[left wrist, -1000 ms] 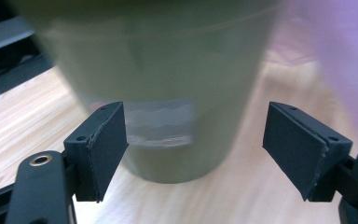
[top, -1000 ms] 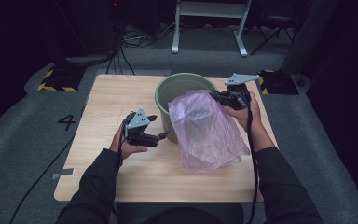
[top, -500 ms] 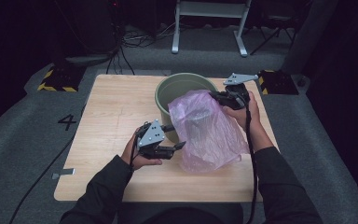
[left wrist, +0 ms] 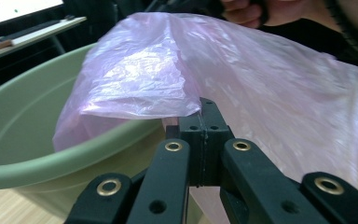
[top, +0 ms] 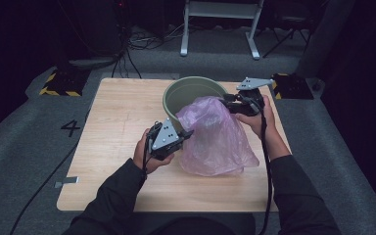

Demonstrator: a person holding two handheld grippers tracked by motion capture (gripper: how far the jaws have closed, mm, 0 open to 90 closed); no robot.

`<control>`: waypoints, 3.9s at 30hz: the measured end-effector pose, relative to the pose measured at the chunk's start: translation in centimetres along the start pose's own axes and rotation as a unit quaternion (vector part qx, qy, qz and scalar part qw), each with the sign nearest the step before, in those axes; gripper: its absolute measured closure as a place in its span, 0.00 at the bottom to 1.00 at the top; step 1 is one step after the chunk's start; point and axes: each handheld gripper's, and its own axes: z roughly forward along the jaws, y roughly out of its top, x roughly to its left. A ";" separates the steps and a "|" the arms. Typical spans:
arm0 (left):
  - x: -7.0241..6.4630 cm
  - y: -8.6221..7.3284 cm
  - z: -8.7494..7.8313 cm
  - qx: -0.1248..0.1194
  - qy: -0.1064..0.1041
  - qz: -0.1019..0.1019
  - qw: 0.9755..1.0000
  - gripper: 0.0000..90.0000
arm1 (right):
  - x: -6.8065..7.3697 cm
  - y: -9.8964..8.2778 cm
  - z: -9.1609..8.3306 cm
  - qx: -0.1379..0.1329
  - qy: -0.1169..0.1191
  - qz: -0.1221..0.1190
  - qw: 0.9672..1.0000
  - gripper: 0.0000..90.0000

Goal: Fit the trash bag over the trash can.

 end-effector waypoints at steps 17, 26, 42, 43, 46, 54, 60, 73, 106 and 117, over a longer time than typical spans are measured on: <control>2.8 1.0 -1.5 0.014 0.055 -0.073 0.996 1.00 | 2.0 -1.6 -7.2 -0.081 0.029 -0.058 0.995 0.34; 2.9 1.0 -1.5 0.021 0.068 -0.078 0.994 1.00 | 6.2 -4.7 -9.9 -0.101 0.100 -0.142 0.980 0.28; 3.2 0.6 -1.3 0.027 0.065 -0.081 0.994 1.00 | 11.7 -10.5 -7.9 -0.084 0.101 -0.185 0.974 0.21; 3.2 0.6 -1.3 0.027 0.063 -0.081 0.994 1.00 | 11.9 -10.6 -7.7 -0.086 0.092 -0.187 0.974 0.28; 3.3 0.5 -1.3 0.026 0.060 -0.084 0.994 1.00 | 12.0 -10.8 -7.1 -0.086 0.075 -0.202 0.973 0.50; 3.5 0.4 -1.6 0.022 0.057 -0.085 0.995 0.88 | 11.5 -10.3 -7.2 -0.121 0.053 -0.215 0.968 0.97; 3.7 0.3 -2.1 0.019 0.061 -0.080 0.995 0.82 | 10.5 -8.9 -8.1 -0.144 0.034 -0.188 0.971 1.00; 0.6 -0.4 -4.7 0.021 -0.016 -0.063 0.998 0.20 | 8.5 -4.5 -7.9 -0.150 0.001 -0.146 0.978 1.00; -4.6 -3.1 -1.9 0.048 -0.042 -0.009 0.998 0.23 | 7.0 -1.7 -6.4 -0.144 0.010 -0.095 0.985 1.00; -7.9 -0.8 0.6 0.062 -0.014 0.051 0.997 0.21 | 7.1 -1.5 -6.0 -0.133 0.007 -0.094 0.987 1.00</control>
